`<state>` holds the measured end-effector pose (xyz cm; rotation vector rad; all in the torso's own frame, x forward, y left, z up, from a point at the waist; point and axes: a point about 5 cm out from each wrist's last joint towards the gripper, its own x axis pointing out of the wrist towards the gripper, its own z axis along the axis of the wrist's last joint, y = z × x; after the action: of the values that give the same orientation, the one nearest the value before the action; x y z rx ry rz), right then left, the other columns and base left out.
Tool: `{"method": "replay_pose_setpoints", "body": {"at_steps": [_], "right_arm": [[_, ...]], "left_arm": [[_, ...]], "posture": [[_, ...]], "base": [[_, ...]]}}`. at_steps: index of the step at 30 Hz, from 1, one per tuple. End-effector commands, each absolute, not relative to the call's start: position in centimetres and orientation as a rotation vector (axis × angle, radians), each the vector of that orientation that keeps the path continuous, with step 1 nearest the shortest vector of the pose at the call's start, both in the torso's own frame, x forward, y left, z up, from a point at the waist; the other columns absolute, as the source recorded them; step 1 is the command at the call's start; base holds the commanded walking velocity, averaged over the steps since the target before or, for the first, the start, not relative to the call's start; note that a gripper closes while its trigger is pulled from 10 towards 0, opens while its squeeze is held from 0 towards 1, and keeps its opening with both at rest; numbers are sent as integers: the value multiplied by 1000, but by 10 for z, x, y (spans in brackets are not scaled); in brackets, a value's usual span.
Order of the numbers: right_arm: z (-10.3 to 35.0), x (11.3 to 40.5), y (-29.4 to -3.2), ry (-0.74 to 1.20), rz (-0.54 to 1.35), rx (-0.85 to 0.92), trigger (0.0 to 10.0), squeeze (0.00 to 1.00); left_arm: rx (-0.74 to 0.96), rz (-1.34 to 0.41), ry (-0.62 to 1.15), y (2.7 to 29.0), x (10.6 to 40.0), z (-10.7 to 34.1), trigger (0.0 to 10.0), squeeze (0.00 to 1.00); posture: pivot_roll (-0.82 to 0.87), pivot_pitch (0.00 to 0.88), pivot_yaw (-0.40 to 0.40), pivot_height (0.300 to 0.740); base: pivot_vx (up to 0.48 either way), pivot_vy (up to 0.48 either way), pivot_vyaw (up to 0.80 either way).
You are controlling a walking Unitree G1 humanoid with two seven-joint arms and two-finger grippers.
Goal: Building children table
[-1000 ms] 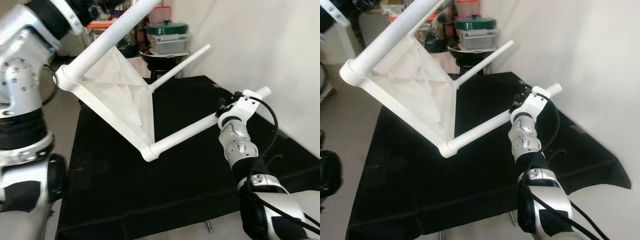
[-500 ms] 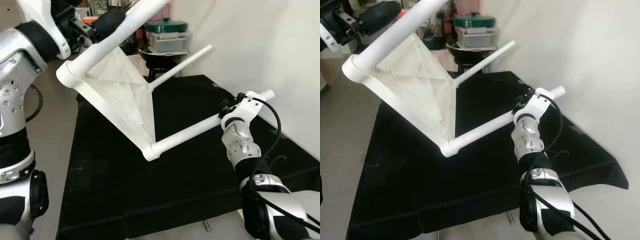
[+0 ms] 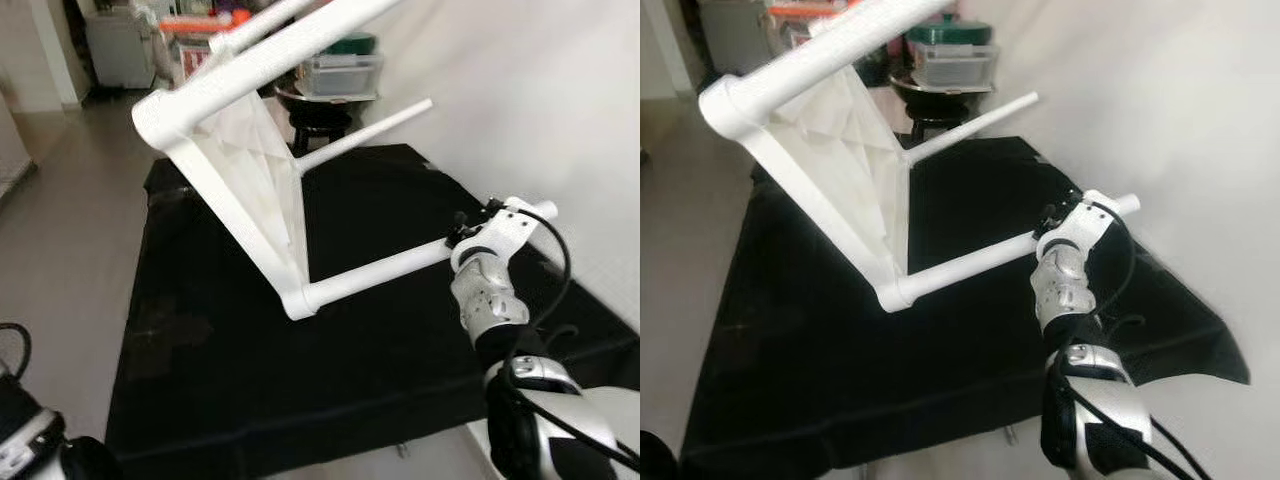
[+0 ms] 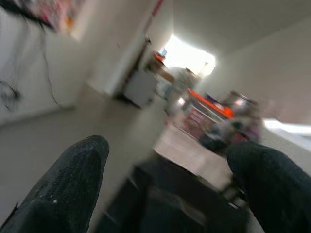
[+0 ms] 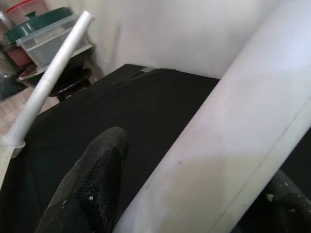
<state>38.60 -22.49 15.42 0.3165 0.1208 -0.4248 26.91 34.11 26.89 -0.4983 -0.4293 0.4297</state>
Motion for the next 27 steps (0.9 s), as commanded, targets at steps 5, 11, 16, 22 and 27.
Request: {"method": "replay_pose_setpoints", "body": {"at_steps": [5,11,16,22,27], "right_arm": [[-9,278,-244,853,-444,-166,0,0],[-17,270,-244,878,-437,-170,0,0],[-20,267,-242,884,-421,-160,0,0],[-18,272,-237,866,-374,-149,10000,357],[-8,284,-234,794,-351,-126,10000,1000]], "left_arm": [[-649,126,-389,317,316,268,10000,0],[-708,-237,-316,265,376,302,10000,0],[-777,-359,-268,236,398,321,10000,0],[-733,-501,-216,206,405,327,10000,0],[-700,-575,-194,193,409,326,10000,0]], "posture": [[-154,219,-64,740],[-217,241,-47,740],[-246,255,-38,740],[-263,256,-38,740],[-264,252,-41,740]], "base": [[0,0,0],[0,0,0],[0,0,0],[0,0,0],[0,0,0]]}}
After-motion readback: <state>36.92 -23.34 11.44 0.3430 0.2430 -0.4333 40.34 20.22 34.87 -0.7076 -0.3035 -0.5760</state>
